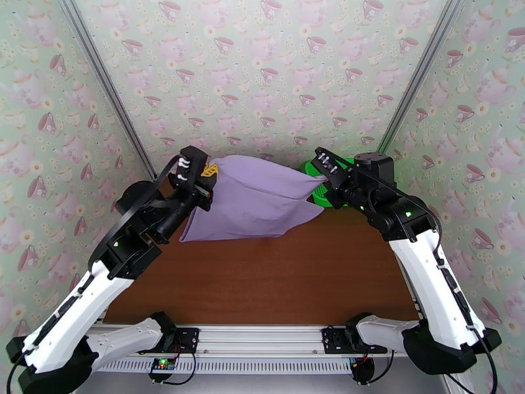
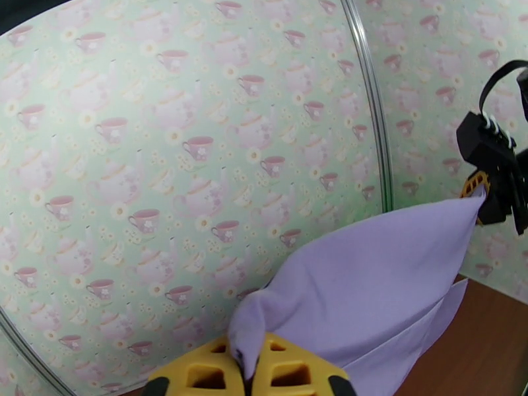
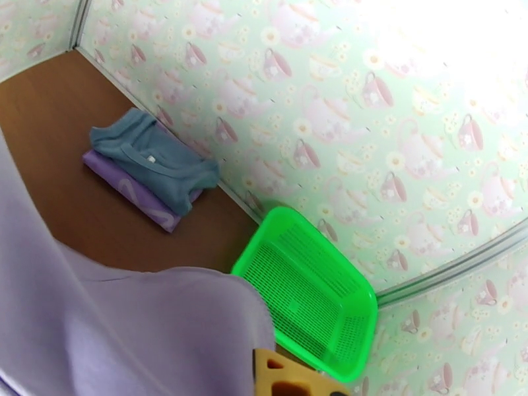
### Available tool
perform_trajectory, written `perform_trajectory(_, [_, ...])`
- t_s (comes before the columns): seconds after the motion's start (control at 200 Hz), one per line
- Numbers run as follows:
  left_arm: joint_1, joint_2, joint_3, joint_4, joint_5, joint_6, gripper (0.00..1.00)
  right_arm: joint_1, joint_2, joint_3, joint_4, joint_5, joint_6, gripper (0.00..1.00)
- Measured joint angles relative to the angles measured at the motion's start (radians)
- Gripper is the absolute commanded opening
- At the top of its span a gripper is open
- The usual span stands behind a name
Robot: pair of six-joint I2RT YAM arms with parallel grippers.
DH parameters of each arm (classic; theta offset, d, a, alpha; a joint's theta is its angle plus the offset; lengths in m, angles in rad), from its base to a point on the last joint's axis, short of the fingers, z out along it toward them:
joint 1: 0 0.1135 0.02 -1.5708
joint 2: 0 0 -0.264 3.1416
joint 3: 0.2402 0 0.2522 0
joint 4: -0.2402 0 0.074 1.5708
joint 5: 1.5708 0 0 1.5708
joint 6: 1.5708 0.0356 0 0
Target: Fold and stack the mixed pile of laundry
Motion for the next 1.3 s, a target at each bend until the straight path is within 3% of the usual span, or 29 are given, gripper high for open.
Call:
perform_trajectory(0.205, [0.122, 0.124, 0.009, 0.002, 0.073, 0.040, 0.00, -0.106, 0.124, 0.074, 0.013, -0.050, -0.019, 0.00])
perform_trajectory(0.441, [0.259, 0.344, 0.115, 0.071, 0.179, 0.047, 0.00, -0.168, 0.394, 0.372, 0.019, -0.102, -0.042, 0.00])
perform_trajectory(0.616, [0.278, 0.354, 0.131, 0.144, 0.233, 0.039, 0.00, -0.169, 0.390, 0.428, 0.014, -0.111, -0.056, 0.00])
perform_trajectory(0.791, [0.271, 0.184, -0.094, 0.260, 0.281, -0.019, 0.00, -0.170, 0.174, 0.153, 0.052, -0.155, -0.095, 0.00])
perform_trajectory(0.962, [0.206, -0.041, -0.484, 0.384, 0.271, -0.119, 0.00, -0.165, -0.081, -0.257, 0.084, -0.251, -0.110, 0.00])
perform_trajectory(1.142, [0.052, -0.191, -0.946, 0.484, 0.124, -0.303, 0.00, -0.097, -0.220, -0.629, 0.082, -0.332, -0.064, 0.00])
perform_trajectory(1.302, [-0.086, -0.297, -1.194, 0.481, -0.035, -0.491, 0.00, -0.035, -0.203, -0.758, 0.037, -0.355, -0.027, 0.00])
